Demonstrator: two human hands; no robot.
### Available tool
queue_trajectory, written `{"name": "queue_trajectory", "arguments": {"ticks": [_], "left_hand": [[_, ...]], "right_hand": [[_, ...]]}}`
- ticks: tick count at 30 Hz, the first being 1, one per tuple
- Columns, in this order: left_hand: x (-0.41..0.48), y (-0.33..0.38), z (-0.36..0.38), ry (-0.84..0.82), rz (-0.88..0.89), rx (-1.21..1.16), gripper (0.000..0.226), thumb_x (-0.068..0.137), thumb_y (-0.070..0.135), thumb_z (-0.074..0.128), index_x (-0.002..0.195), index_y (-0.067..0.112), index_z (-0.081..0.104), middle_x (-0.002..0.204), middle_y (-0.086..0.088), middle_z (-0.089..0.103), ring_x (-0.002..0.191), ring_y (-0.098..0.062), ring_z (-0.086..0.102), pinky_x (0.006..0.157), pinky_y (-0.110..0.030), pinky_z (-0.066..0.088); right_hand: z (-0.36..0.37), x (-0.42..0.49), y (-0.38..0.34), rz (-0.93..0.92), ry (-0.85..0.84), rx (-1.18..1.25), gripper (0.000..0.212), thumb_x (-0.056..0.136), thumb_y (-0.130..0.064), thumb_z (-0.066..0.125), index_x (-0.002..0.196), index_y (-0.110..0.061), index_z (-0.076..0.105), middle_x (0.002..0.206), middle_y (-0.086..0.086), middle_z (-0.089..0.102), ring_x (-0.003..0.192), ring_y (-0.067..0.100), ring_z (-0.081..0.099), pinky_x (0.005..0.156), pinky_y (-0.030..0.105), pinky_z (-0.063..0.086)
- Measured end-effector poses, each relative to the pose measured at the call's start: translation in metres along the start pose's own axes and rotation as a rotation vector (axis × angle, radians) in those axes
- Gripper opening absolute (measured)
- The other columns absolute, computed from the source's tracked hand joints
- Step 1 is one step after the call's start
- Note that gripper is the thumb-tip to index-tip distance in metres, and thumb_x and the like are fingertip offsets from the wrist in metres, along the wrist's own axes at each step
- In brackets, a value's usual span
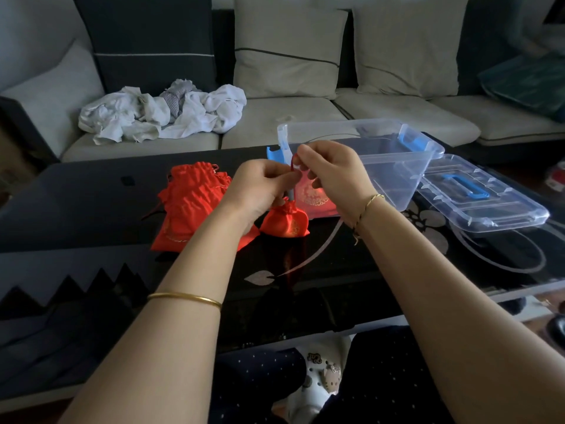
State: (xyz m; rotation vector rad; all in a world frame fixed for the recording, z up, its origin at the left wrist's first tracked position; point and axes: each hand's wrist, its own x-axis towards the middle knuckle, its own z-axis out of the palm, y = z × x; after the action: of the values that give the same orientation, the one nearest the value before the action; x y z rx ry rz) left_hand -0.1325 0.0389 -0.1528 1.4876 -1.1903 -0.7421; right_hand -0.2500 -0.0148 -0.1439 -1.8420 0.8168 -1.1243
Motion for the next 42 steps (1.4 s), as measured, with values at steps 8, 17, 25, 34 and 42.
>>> {"name": "queue_trajectory", "arguments": {"ticks": [8, 17, 25, 34, 42], "left_hand": [[0.004, -0.007, 0.002, 0.039, 0.014, -0.081, 0.012, 0.088, 0.014, 0.063, 0.077, 0.016, 0.068, 0.065, 0.003, 0.061, 0.046, 0.002, 0.048, 0.055, -0.02, 0.042], [0.003, -0.005, 0.001, 0.053, 0.007, -0.115, 0.013, 0.089, 0.012, 0.061, 0.079, 0.016, 0.068, 0.066, 0.005, 0.061, 0.055, -0.003, 0.048, 0.054, -0.016, 0.043], [0.002, -0.006, -0.004, 0.119, 0.028, -0.124, 0.013, 0.084, -0.003, 0.062, 0.081, 0.009, 0.067, 0.081, -0.008, 0.068, 0.066, -0.01, 0.059, 0.063, -0.018, 0.049], [-0.001, -0.002, 0.002, 0.057, 0.311, 0.264, 0.025, 0.083, -0.006, 0.058, 0.09, 0.016, 0.065, 0.081, 0.008, 0.062, 0.071, -0.004, 0.057, 0.069, -0.016, 0.05], [0.0, -0.01, 0.009, 0.29, 0.552, 0.475, 0.031, 0.08, 0.001, 0.063, 0.106, 0.018, 0.068, 0.079, 0.013, 0.059, 0.085, -0.011, 0.058, 0.08, -0.024, 0.046]], "right_hand": [[0.006, -0.001, 0.015, 0.372, -0.157, 0.118, 0.024, 0.099, -0.024, 0.036, 0.102, -0.01, 0.055, 0.082, 0.004, 0.058, 0.062, 0.015, 0.049, 0.058, 0.028, 0.042], [0.006, 0.0, 0.02, 0.346, -0.215, 0.226, 0.029, 0.099, -0.024, 0.042, 0.075, -0.01, 0.049, 0.064, 0.004, 0.045, 0.054, 0.012, 0.041, 0.052, 0.024, 0.037], [-0.014, -0.005, 0.024, 0.587, -0.508, 0.22, 0.032, 0.097, -0.023, 0.044, 0.066, -0.015, 0.047, 0.057, -0.001, 0.045, 0.051, 0.01, 0.04, 0.049, 0.019, 0.037], [0.001, 0.001, 0.025, 0.314, -0.151, 0.317, 0.027, 0.097, -0.003, 0.036, 0.088, -0.011, 0.06, 0.075, 0.004, 0.058, 0.056, 0.008, 0.051, 0.056, 0.023, 0.04], [0.005, 0.0, 0.033, 0.428, -0.287, 0.437, 0.012, 0.095, -0.011, 0.047, 0.091, -0.01, 0.058, 0.081, 0.006, 0.054, 0.066, 0.014, 0.05, 0.06, 0.026, 0.04]]}}
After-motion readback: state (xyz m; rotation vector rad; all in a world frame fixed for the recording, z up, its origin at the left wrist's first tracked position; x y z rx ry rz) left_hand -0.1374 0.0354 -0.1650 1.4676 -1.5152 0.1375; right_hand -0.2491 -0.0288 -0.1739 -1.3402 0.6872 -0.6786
